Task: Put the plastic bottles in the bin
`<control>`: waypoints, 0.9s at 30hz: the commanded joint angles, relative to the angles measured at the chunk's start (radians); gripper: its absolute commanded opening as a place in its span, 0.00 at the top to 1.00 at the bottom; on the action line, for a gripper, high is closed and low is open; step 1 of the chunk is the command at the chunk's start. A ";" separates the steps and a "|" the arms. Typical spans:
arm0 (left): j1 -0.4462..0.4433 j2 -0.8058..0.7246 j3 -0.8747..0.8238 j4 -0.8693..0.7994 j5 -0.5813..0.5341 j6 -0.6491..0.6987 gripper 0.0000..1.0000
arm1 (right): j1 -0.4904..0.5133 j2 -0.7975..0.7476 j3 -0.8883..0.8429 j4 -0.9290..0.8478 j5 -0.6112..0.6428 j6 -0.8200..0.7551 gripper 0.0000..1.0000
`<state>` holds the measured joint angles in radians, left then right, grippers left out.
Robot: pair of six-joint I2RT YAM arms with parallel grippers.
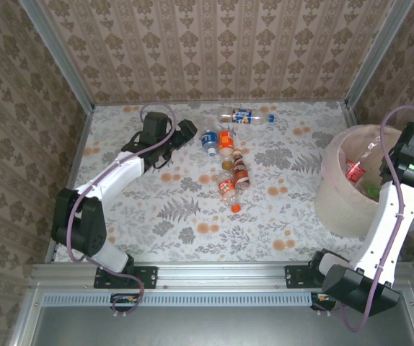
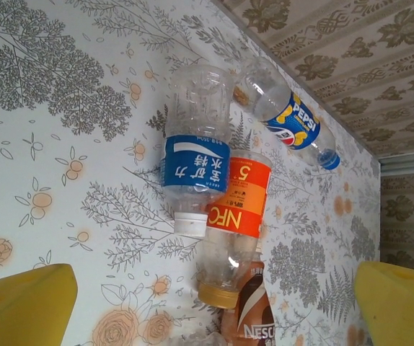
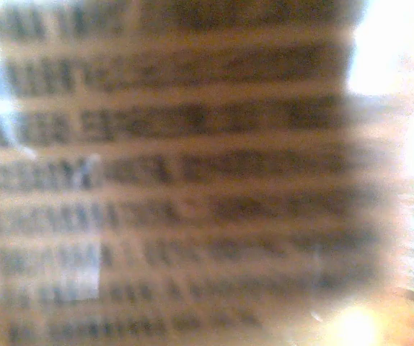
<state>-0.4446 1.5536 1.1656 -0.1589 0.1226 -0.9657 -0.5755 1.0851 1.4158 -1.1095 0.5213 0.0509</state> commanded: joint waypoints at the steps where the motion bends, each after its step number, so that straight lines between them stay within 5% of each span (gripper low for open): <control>1: -0.006 -0.023 0.038 -0.031 -0.029 0.013 0.00 | -0.004 -0.030 -0.013 0.039 0.096 -0.009 0.21; 11: -0.005 -0.023 0.029 -0.030 -0.034 0.021 0.00 | -0.001 -0.049 0.004 0.049 0.070 0.007 0.01; 21: -0.005 -0.023 0.015 -0.028 -0.038 0.021 0.00 | 0.049 -0.106 0.032 0.086 -0.011 0.037 0.00; 27: -0.005 -0.024 0.008 -0.046 -0.066 0.044 0.00 | 0.130 -0.156 0.055 0.131 -0.221 0.090 0.00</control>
<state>-0.4484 1.5532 1.1706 -0.1852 0.0872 -0.9585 -0.4824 0.9665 1.4391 -1.0271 0.4461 0.0910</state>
